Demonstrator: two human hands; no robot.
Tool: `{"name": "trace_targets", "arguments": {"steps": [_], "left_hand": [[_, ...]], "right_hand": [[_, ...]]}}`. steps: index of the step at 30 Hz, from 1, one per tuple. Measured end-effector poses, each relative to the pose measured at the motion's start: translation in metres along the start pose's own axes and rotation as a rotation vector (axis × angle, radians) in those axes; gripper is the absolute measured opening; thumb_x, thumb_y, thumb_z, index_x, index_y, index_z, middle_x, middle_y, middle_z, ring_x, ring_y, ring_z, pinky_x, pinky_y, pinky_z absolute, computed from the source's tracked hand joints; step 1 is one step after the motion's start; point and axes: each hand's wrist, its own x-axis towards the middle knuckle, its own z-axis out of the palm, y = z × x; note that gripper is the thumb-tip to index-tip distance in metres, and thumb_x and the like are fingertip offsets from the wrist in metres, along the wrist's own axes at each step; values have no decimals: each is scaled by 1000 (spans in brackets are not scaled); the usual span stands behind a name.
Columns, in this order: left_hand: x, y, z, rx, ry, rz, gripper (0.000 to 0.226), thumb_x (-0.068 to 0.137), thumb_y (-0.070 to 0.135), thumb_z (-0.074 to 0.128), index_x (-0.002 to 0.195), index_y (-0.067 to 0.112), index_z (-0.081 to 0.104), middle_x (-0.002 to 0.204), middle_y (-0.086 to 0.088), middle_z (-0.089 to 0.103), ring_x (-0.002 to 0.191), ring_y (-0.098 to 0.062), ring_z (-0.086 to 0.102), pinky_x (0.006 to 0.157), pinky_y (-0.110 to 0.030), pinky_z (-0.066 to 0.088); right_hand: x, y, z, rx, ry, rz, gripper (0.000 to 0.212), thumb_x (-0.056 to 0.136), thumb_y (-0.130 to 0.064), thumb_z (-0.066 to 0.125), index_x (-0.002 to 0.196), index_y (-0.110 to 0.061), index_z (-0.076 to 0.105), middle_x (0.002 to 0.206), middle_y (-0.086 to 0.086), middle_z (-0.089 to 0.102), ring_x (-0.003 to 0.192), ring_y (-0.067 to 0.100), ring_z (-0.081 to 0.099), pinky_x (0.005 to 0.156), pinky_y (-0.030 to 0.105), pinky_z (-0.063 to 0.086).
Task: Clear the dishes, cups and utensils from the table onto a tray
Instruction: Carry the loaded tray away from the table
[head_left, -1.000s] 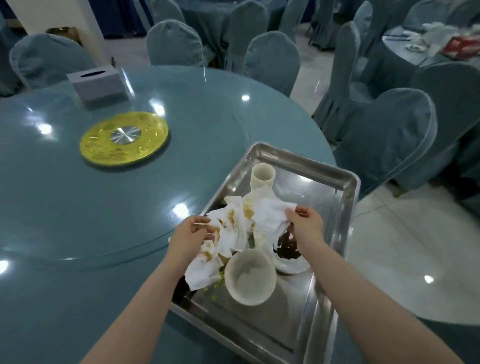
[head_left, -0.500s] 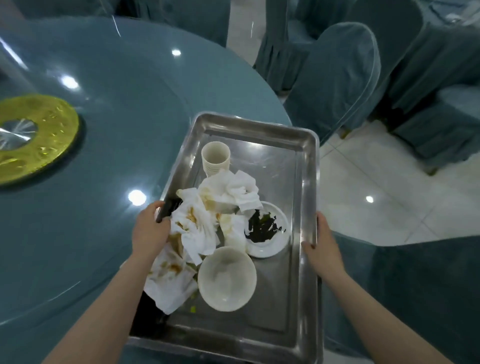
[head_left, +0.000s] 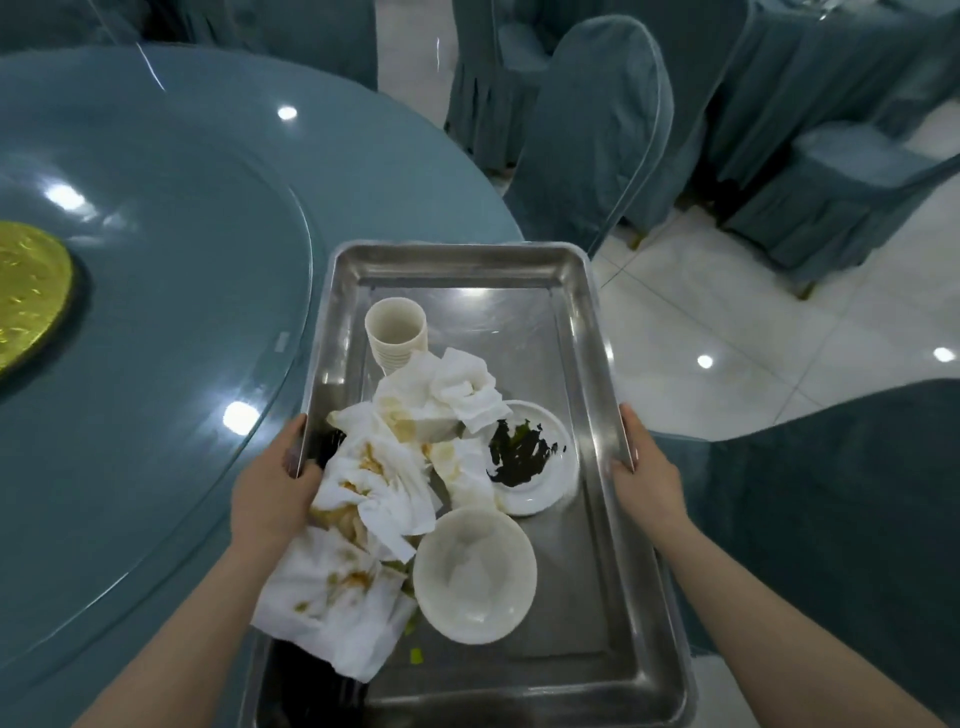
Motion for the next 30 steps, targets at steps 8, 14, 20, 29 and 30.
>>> {"name": "trace_targets", "arguments": {"steps": [8,14,20,29,30], "left_hand": [[1,95,-5,-120,57,185,55,82,16,58,133,36,53,56,6,49,55,-8,47,51,-26,34],[-24,201,-7,-284,82,350,56,78,11,62,130,32,57,51,5,42,47,-11,39,53,-29,37],[-84,321,24,-421,-18,494,53,77,8,63,123,34,60,52,3,40,42,-7,34,47,-26,36],[-224,473,134,-471,-196,584,44,74,14,75,116,24,65,89,-4,69,74,-14,62,70,-33,51],[-240,485,147,-482,-228,585,44,73,15,75,116,23,65,93,-2,69,77,-13,63,73,-35,52]], "right_hand": [[-16,20,-83,229,231,-44,70,89,-10,57,140,-50,30,120,-13,60,66,2,67,52,18,54],[-42,39,-192,227,465,-53,54,83,-15,56,131,-39,46,63,-7,53,53,7,48,52,22,42],[-88,98,-319,199,655,-56,55,79,-11,62,130,-30,54,76,-6,63,68,7,57,64,23,42],[-180,236,-492,55,776,35,49,79,-13,64,127,-21,60,101,3,67,81,15,56,78,28,45],[-189,251,-507,42,795,50,48,79,-12,63,126,-20,61,104,2,68,80,14,56,77,27,44]]}}
